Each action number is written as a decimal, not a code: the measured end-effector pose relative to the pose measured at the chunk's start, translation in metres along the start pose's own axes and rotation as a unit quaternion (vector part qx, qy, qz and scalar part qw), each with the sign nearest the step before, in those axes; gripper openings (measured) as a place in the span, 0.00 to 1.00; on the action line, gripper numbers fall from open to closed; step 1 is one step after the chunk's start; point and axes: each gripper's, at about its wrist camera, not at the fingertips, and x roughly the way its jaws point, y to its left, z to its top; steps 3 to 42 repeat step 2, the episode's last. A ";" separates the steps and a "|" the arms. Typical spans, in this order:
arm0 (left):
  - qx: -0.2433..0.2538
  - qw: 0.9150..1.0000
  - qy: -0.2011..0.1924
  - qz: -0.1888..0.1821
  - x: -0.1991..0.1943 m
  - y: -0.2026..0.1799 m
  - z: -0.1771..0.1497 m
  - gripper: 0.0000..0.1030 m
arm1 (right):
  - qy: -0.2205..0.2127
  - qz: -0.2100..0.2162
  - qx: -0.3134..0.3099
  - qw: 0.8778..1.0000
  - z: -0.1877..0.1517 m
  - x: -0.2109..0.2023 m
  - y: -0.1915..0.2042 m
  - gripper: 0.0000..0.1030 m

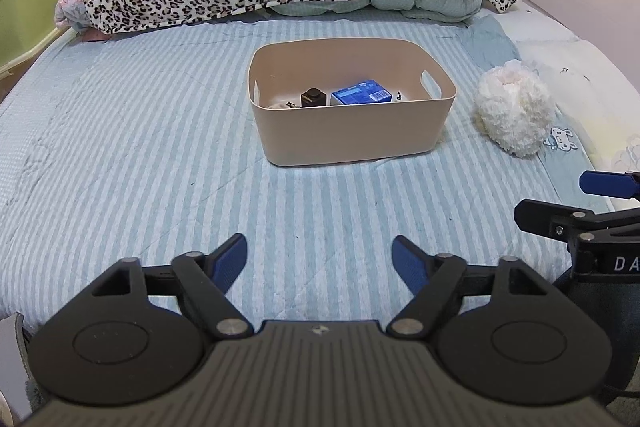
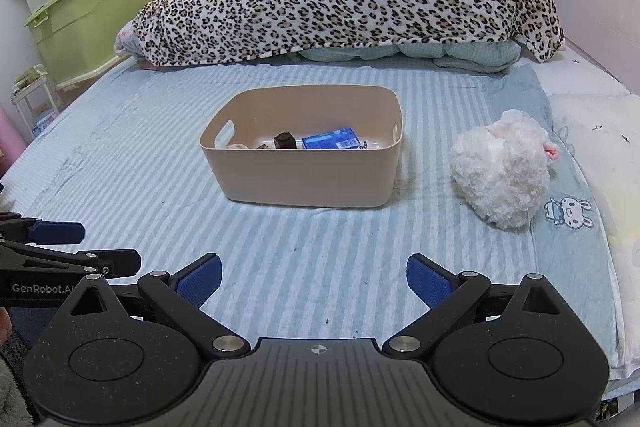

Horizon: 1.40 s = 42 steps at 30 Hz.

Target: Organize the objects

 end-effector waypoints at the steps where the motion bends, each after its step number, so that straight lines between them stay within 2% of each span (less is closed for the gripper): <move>1: 0.001 1.000 0.000 0.000 0.001 0.000 0.000 0.80 | 0.002 0.000 0.001 1.000 0.000 0.002 -0.001 0.98; 42: 0.002 1.000 0.001 0.000 0.003 -0.001 0.001 0.80 | 0.003 -0.001 0.002 1.000 0.001 0.003 -0.002 0.98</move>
